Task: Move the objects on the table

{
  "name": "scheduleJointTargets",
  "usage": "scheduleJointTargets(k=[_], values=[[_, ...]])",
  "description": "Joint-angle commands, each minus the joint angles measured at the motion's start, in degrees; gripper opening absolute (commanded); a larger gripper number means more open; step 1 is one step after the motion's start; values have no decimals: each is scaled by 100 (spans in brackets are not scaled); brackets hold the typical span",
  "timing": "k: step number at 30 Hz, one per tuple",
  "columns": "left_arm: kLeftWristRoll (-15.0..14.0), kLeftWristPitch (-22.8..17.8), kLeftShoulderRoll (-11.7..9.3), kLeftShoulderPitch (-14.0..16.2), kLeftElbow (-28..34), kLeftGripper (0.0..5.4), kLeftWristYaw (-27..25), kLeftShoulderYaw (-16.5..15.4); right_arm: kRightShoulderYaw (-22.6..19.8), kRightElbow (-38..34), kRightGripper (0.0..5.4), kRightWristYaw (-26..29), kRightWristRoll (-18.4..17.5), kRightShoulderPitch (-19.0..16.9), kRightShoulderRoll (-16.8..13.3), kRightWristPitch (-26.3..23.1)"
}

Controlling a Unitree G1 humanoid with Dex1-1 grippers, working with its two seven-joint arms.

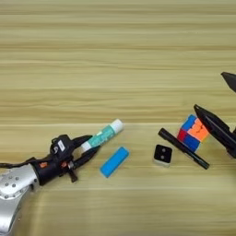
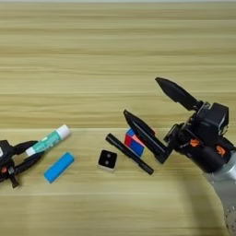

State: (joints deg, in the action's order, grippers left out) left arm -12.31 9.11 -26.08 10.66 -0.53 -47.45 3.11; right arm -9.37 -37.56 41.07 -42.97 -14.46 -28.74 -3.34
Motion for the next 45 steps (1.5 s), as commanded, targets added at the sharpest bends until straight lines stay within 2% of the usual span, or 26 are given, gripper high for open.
scheduleJointTargets(k=[1, 7, 13, 18, 21, 25, 28, 31, 35, 45], values=[[-180, -163, -91, 171, 733, 162, -38, 32, 83, 75, 540, 96, 175, -24, -21, -42], [-299, -389, -180, 411, 1727, 162, -154, 240, 176, 94, 540, 144, 290, -91, 21, -11], [-250, -550, -102, 274, 1730, 162, -183, 528, 261, 67, 540, 117, 350, -101, 66, -5], [-135, -629, 153, 156, 1399, 162, 20, 814, 282, 55, 540, 107, 379, -117, 88, 2], [93, -693, 344, 99, 1038, 162, 329, 920, 278, 41, 540, 107, 370, -123, 91, -7], [280, -887, 707, 75, 863, 162, 922, 959, 274, 25, 540, 102, 362, -141, 98, -13], [330, -1014, 1013, 162, 798, 162, 1282, 1052, 283, 23, 540, 94, 367, -151, 116, -12], [264, -1198, 1277, 255, 824, 162, 1543, 1103, 291, 28, 540, 88, 384, -153, 131, -11], [385, -1165, 1459, 280, 732, 162, 1726, 1215, 314, 27, 540, 76, 405, -150, 157, -9], [446, -1223, 1804, 183, 491, 162, 2075, 1363, 397, 11, 540, 29, 480, -166, 237, 21]])
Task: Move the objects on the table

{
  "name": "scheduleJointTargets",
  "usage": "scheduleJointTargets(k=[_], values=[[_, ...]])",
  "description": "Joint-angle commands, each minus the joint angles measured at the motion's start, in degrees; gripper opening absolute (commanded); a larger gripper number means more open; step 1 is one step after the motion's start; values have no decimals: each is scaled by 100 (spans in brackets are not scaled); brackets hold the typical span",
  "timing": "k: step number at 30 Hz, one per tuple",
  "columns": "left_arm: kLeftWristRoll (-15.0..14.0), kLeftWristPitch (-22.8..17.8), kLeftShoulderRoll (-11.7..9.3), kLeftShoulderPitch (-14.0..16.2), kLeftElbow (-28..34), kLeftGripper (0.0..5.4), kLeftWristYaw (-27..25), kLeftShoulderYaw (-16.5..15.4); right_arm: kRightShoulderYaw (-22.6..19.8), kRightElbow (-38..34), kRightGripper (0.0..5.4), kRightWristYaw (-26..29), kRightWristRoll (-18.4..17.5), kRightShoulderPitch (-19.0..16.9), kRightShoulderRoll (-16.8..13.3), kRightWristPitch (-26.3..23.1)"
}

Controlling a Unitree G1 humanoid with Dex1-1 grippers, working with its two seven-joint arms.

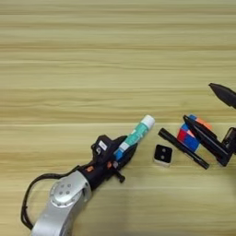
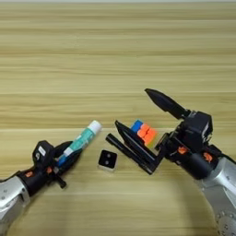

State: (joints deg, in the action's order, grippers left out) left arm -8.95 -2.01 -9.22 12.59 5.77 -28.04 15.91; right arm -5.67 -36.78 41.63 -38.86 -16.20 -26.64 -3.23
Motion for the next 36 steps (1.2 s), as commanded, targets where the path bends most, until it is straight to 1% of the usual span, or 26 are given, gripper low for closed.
scheduleJointTargets(k=[1, 3, 6, 7, 9, 11, 14, 19, 21, 30, 33, 36], values=[[79, -124, 155, -6, -128, 162, 150, 100, 32, -70, 540, -29, 81, 2, 36, 13], [-10, -211, 269, -12, -93, 162, 217, 99, 38, -67, 540, -29, 100, -6, 53, 18], [3, -284, 364, -49, -125, 162, 328, 117, 42, -75, 540, -33, 104, -4, 66, 14], [-44, -353, 420, -56, -122, 162, 339, 128, 41, -75, 540, -32, 101, -1, 69, 14], [-268, -607, 566, -86, -49, 162, 346, 98, 41, -72, 540, -28, 96, 2, 73, 15], [-267, -692, 628, -164, -33, 162, 407, 93, 39, -73, 540, -25, 90, 8, 72, 14], [-346, -868, 758, -274, -108, 162, 483, 49, 50, -56, 540, -30, 105, 34, 79, 14], [-278, -944, 880, -419, -220, 162, 563, 66, 47, -62, 540, -38, 113, 41, 75, 9], [-254, -947, 899, -437, -240, 162, 565, 85, 35, -71, 540, -38, 113, 33, 69, 8], [-198, -918, 846, -525, -424, 162, 535, 89, 21, -72, 540, -38, 115, 37, 64, 11], [-238, -1021, 839, -589, -489, 162, 536, 40, -12, -86, 540, -32, 66, 41, 54, 1], [-202, -1060, 802, -633, -550, 162, 548, 22, -20, -86, 540, -30, 64, 41, 52, 3]])
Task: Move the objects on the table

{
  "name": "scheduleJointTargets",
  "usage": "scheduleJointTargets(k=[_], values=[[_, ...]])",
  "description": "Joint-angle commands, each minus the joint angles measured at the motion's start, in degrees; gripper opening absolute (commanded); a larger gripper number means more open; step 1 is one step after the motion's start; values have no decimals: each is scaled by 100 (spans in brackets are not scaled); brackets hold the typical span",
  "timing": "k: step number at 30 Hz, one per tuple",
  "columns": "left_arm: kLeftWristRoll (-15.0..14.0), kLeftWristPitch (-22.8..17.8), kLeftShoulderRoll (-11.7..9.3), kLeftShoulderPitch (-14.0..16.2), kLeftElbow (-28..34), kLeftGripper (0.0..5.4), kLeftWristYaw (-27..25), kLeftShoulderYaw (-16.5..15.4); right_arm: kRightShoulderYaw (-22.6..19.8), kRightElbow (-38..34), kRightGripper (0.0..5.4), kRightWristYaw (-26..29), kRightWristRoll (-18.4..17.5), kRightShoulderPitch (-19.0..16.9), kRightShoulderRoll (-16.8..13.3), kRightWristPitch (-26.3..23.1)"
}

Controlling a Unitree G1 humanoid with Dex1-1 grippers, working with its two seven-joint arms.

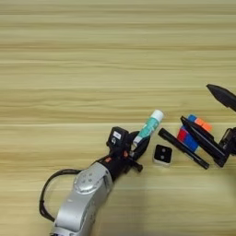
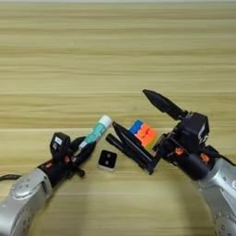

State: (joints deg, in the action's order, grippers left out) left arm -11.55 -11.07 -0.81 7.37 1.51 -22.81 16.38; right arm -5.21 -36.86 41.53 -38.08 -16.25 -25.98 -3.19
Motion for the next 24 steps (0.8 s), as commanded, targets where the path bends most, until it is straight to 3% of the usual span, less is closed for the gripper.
scheduleJointTargets(k=[1, 5, 24], values=[[66, -183, -57, -122, -135, 162, 15, -20, -68, -79, 540, -21, -16, 47, -14, -2], [119, -246, -123, -100, -173, 162, -7, 26, -72, -100, 540, -25, -23, 27, -9, -1], [502, 143, -482, 17, -7, 345, -191, 343, -34, -80, 540, -22, 4, 23, 12, -8]])
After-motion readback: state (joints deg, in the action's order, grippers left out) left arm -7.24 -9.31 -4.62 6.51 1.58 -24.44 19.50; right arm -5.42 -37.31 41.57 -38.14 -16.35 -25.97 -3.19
